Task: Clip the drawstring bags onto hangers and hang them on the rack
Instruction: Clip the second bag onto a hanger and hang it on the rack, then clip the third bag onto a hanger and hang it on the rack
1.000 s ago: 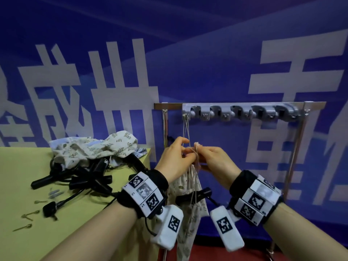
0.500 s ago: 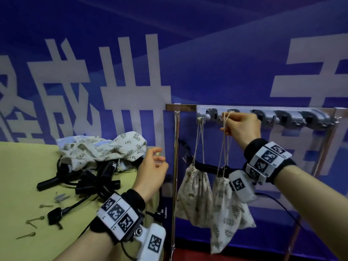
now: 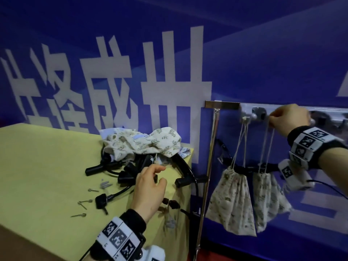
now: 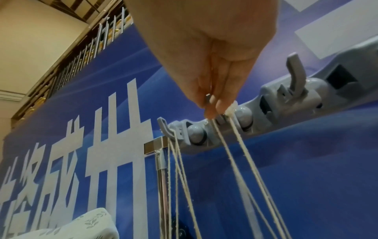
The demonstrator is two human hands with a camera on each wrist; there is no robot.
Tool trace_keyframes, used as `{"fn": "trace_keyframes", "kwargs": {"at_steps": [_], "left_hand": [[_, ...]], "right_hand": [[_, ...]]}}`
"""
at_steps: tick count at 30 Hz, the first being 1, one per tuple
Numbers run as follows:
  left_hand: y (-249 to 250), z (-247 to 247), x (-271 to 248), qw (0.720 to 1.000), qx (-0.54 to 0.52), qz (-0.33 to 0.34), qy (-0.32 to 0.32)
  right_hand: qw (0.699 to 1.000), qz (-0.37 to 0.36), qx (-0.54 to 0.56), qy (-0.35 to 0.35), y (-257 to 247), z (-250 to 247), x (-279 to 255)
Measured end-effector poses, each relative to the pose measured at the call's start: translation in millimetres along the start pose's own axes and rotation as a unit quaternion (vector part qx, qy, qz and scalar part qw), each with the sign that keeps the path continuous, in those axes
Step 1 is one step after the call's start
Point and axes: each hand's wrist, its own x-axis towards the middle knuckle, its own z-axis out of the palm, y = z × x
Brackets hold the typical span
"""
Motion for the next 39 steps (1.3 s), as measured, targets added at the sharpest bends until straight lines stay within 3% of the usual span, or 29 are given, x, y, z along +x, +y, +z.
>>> {"fn": "trace_keyframes", "kwargs": {"at_steps": [4, 9, 11, 16, 25, 28, 35, 39], "left_hand": [[-7.5, -7.3, -1.8, 0.998, -0.046, -0.032, 0.012], [-8.8, -14.4, -1.2, 0.988, -0.137, -0.075, -0.003], [-8.9, -18.9, 2.0, 0.979, -0.174, -0.106, -0.007], [-8.4, -21.6, 6.4, 0.927, -0.313, -0.202, -0.046], [-24.2, -6.2, 4.1, 0.919, -0.345, -0.191, 0.02], [-25.5, -4.4, 3.8, 0.92, -0.348, -0.181, 0.026], [-29.7, -3.4, 5.9, 0.918, -0.359, -0.169, 0.016], [-32.3, -2.9, 7.8, 0.91, -0.379, -0.171, 0.009]], "right_hand": [[0.999, -0.006, -0.04, -0.022, -2.0, 9.7, 1.7], [0.994, -0.068, -0.057, 0.064, -23.5, 10.3, -27.4], [0.993, -0.107, -0.016, 0.043, -41.4, 15.1, -35.6], [0.98, -0.169, 0.06, -0.082, -88.5, 53.3, -65.1], [0.925, -0.251, 0.106, -0.264, -166.0, 140.5, -124.9], [0.913, -0.281, 0.077, -0.287, -184.5, 160.0, -129.5], [0.908, -0.273, 0.014, -0.317, -198.5, 194.3, -122.4], [0.905, -0.281, 0.066, -0.312, -199.7, 199.1, -123.7]]}}
